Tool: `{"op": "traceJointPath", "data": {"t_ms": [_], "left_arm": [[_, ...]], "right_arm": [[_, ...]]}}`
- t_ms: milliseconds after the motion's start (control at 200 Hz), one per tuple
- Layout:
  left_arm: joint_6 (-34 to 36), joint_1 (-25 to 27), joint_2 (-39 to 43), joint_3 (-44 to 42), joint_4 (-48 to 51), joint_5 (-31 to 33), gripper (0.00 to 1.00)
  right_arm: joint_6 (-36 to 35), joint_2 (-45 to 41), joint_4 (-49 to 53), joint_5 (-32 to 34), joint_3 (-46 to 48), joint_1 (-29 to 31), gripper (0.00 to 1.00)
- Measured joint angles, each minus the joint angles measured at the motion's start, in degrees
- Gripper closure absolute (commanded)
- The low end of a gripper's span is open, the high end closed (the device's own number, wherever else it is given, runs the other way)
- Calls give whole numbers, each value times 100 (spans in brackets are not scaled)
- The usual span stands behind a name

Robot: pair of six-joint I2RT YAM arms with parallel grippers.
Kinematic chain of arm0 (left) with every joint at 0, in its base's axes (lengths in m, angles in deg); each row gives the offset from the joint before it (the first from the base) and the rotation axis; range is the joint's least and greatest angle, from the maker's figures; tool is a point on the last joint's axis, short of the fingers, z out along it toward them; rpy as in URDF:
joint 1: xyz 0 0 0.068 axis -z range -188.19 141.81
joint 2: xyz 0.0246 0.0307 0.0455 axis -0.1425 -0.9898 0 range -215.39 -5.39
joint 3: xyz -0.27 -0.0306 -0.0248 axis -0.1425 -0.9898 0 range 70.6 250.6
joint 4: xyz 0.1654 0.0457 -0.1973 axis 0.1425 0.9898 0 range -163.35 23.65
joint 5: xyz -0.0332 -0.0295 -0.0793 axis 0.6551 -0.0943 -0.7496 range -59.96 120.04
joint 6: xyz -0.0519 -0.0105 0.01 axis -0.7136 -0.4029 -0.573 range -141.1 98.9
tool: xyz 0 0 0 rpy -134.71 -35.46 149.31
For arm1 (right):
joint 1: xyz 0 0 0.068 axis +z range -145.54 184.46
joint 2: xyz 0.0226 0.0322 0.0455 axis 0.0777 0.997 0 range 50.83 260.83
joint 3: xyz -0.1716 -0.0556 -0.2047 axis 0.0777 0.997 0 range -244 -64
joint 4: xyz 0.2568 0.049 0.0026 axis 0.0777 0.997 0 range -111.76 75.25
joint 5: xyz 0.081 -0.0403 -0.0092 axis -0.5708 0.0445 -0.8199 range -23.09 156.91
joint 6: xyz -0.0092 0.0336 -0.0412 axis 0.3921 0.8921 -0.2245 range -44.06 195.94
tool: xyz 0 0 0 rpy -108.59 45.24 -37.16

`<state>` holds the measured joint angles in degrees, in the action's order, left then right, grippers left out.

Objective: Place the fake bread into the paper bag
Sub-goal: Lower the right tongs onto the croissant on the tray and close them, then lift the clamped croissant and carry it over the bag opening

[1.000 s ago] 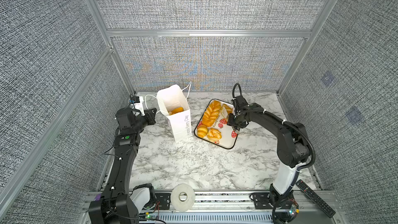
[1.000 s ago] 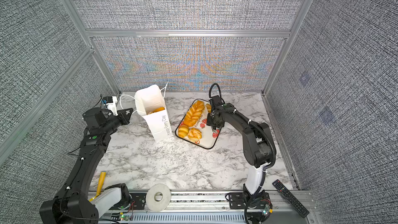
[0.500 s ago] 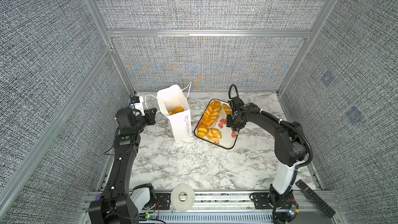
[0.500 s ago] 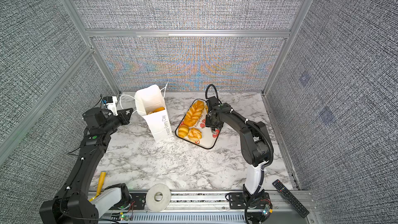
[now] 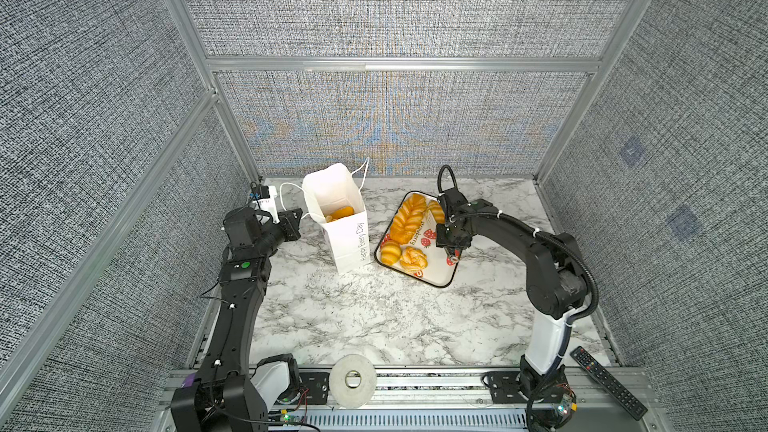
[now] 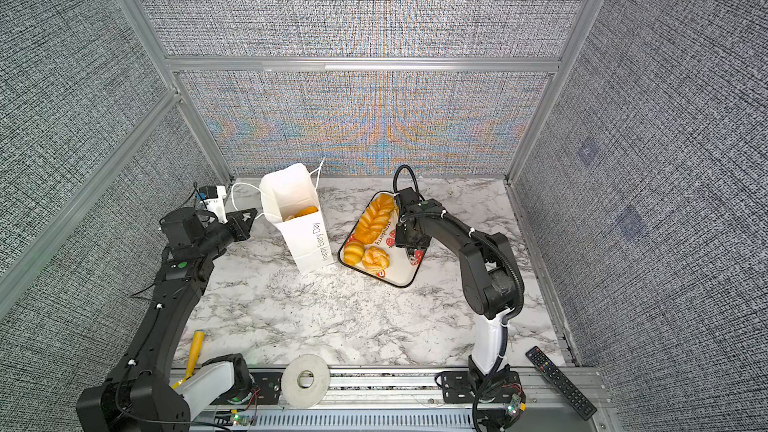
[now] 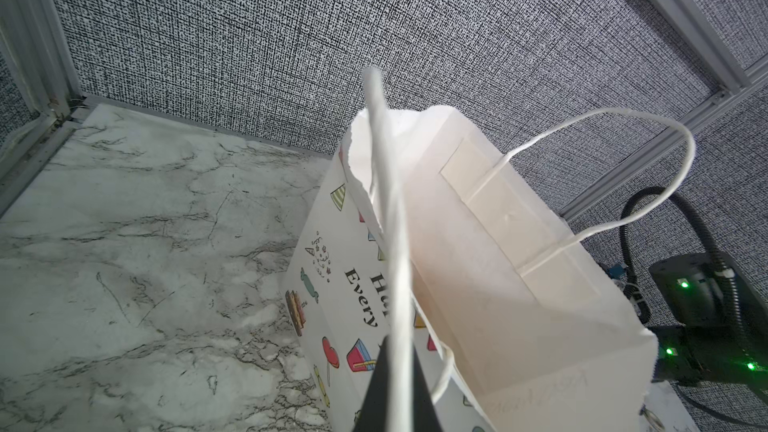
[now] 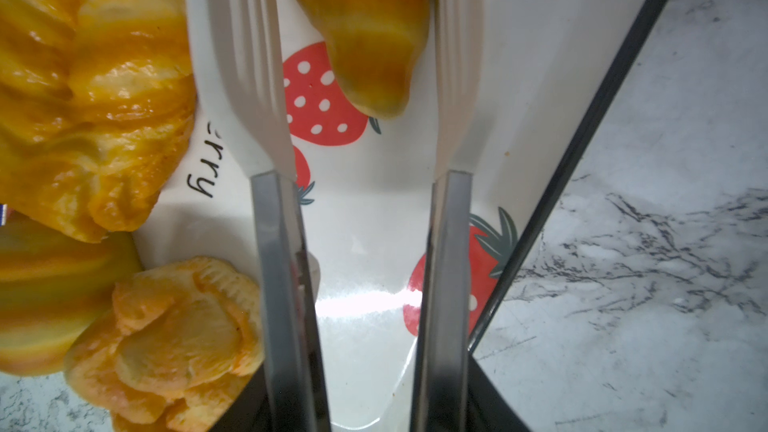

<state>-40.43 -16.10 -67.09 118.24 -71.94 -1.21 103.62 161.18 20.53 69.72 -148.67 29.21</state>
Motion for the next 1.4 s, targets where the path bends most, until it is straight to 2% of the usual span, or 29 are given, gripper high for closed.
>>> {"op": "traceJointPath", "data": {"t_ms": [175, 290, 815, 1045, 1396], "left_arm": [[2, 0, 0, 0, 0, 0, 100], [2, 0, 0, 0, 0, 0, 100], [2, 0, -4, 0, 0, 0, 100], [2, 0, -13, 0, 0, 0, 100], [2, 0, -17, 0, 0, 0, 100]], "right_arm": [[-9, -103, 4, 103, 4, -2, 68], [-24, -190, 15, 140, 59, -4, 71], [-42, -1082, 46, 232, 251, -4, 72], [-37, -1908, -188, -210, 525, -4, 72], [-33, -2667, -522, -713, 562, 114, 71]]}}
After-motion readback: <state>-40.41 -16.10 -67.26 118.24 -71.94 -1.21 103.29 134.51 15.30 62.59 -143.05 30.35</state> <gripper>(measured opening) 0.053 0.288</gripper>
